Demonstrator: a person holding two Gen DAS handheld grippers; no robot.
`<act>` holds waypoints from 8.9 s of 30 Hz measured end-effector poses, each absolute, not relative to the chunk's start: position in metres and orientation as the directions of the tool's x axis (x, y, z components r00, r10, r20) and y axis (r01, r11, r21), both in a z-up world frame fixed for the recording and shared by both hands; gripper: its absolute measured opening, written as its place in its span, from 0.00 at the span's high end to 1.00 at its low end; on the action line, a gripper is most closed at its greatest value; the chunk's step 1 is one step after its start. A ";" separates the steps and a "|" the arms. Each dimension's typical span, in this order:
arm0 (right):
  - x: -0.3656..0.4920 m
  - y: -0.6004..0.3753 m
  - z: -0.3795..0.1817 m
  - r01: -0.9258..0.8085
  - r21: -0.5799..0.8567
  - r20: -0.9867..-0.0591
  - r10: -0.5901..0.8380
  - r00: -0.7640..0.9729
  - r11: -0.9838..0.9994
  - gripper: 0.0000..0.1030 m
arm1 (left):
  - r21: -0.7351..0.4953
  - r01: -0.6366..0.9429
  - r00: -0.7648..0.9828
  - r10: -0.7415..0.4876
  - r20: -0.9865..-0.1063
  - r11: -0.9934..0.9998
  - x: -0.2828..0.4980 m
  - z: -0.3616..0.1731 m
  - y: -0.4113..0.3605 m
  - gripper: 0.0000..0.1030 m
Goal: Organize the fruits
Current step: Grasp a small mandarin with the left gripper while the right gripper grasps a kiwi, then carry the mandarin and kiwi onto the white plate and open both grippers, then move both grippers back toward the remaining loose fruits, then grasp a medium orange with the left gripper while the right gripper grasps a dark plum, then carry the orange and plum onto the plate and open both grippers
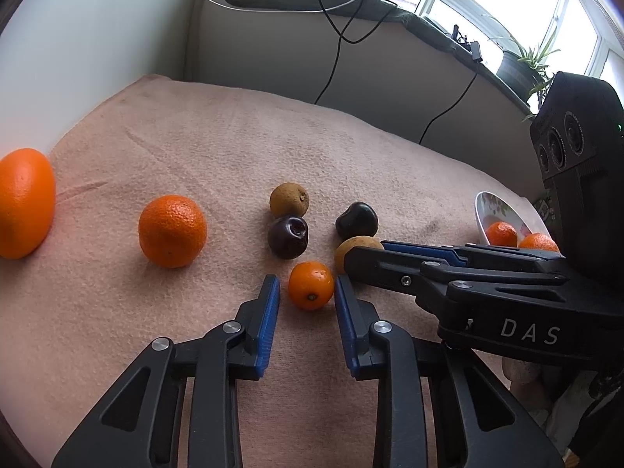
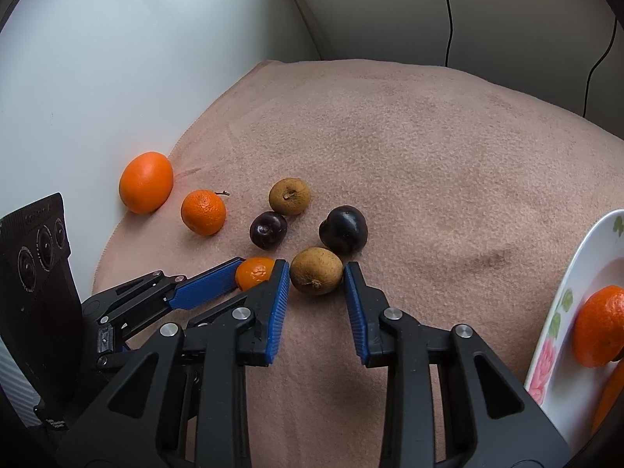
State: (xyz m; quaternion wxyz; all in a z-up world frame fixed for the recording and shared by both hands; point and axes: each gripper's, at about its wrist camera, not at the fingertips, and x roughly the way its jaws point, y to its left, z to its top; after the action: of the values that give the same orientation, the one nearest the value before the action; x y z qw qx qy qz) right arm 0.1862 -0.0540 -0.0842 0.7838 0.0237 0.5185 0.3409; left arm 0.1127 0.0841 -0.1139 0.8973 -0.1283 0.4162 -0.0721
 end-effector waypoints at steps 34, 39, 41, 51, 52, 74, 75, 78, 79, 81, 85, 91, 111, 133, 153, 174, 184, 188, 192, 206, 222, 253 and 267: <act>0.136 -0.143 -0.038 -0.454 0.378 -0.723 0.564 0.400 0.807 0.71 | -0.323 0.099 0.662 -0.304 -0.685 0.941 0.092 -0.094 0.051 0.79; 0.123 -0.166 -0.034 -0.424 0.365 -0.721 0.540 0.434 0.829 0.71 | -0.337 0.134 0.659 -0.338 -0.672 0.932 0.091 -0.088 0.035 0.79; 0.118 -0.176 -0.032 -0.412 0.362 -0.719 0.532 0.448 0.836 0.71 | -0.342 0.150 0.656 -0.352 -0.668 0.928 0.090 -0.086 0.027 0.79; 0.097 -0.220 -0.031 -0.337 0.346 -0.715 0.479 0.509 0.876 0.71 | -0.352 0.234 0.629 -0.418 -0.656 0.906 0.090 -0.079 -0.015 0.79; 0.096 -0.223 -0.032 -0.330 0.340 -0.718 0.470 0.514 0.880 0.71 | -0.352 0.241 0.626 -0.422 -0.656 0.904 0.091 -0.079 -0.019 0.79; 0.096 -0.236 -0.045 -0.296 0.306 -0.747 0.421 0.514 0.905 0.71 | -0.326 0.319 0.592 -0.456 -0.665 0.890 0.100 -0.074 -0.064 0.79; 0.096 -0.236 -0.045 -0.297 0.303 -0.749 0.419 0.514 0.905 0.71 | -0.326 0.320 0.591 -0.456 -0.666 0.890 0.100 -0.074 -0.064 0.79; 0.096 -0.235 -0.046 -0.294 0.299 -0.752 0.414 0.513 0.908 0.71 | -0.318 0.327 0.590 -0.455 -0.667 0.890 0.100 -0.074 -0.067 0.79; 0.096 -0.235 -0.045 -0.294 0.298 -0.752 0.413 0.514 0.908 0.71 | -0.317 0.327 0.590 -0.455 -0.667 0.890 0.100 -0.074 -0.067 0.79; 0.095 -0.236 -0.044 -0.294 0.289 -0.751 0.407 0.520 0.911 0.71 | -0.318 0.327 0.591 -0.455 -0.667 0.890 0.100 -0.074 -0.068 0.79; 0.095 -0.235 -0.042 -0.299 0.276 -0.751 0.399 0.526 0.913 0.71 | -0.313 0.327 0.594 -0.452 -0.666 0.892 0.101 -0.073 -0.068 0.79; 0.094 -0.237 -0.041 -0.288 0.263 -0.752 0.382 0.538 0.921 0.65 | -0.306 0.317 0.602 -0.440 -0.666 0.898 0.102 -0.071 -0.068 0.75; 0.083 -0.231 -0.026 -0.328 0.229 -0.713 0.387 0.585 0.916 0.14 | -0.242 0.241 0.670 -0.342 -0.659 0.940 0.100 -0.058 -0.049 0.26; 0.103 -0.173 -0.007 -0.429 0.217 -0.677 0.452 0.581 0.877 0.14 | -0.263 0.061 0.716 -0.226 -0.660 0.963 0.094 -0.063 0.047 0.26; 0.151 -0.094 -0.033 -0.504 0.297 -0.717 0.538 0.443 0.811 0.29 | -0.265 -0.106 0.728 -0.107 -0.677 0.959 0.097 -0.086 0.127 0.47; 0.182 -0.057 -0.076 -0.484 0.313 -0.775 0.514 0.367 0.817 0.58 | -0.289 -0.124 0.701 -0.123 -0.703 0.949 0.112 -0.105 0.144 0.58; 0.194 -0.043 -0.088 -0.491 0.303 -0.790 0.503 0.350 0.817 0.67 | -0.292 -0.126 0.687 -0.129 -0.715 0.948 0.121 -0.111 0.145 0.61; 0.195 -0.038 -0.089 -0.496 0.296 -0.794 0.499 0.347 0.816 0.69 | -0.297 -0.133 0.678 -0.132 -0.723 0.946 0.125 -0.113 0.147 0.61; 0.195 -0.036 -0.089 -0.503 0.288 -0.795 0.497 0.349 0.815 0.72 | -0.307 -0.135 0.677 -0.139 -0.723 0.942 0.126 -0.113 0.149 0.65; 0.188 -0.040 -0.080 -0.514 0.285 -0.778 0.508 0.369 0.809 0.73 | -0.314 -0.139 0.689 -0.136 -0.712 0.939 0.121 -0.109 0.151 0.66; 0.178 -0.089 -0.044 -0.489 0.290 -0.729 0.521 0.444 0.823 0.73 | -0.340 -0.052 0.719 -0.201 -0.666 0.939 0.114 -0.083 0.121 0.66; 0.189 -0.205 -0.025 -0.329 0.262 -0.713 0.412 0.567 0.907 0.73 | -0.374 0.251 0.626 -0.444 -0.641 0.893 0.115 -0.068 -0.012 0.66; 0.195 -0.223 -0.033 -0.281 0.256 -0.730 0.376 0.570 0.925 0.73 | -0.369 0.314 0.586 -0.484 -0.650 0.875 0.109 -0.068 -0.048 0.66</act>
State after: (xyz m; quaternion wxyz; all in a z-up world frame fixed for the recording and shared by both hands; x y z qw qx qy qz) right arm 0.1951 -0.2232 -0.0325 0.8844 0.0557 0.4246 0.1856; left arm 0.1091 -0.0479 -0.0676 0.8840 -0.1077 0.3950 -0.2256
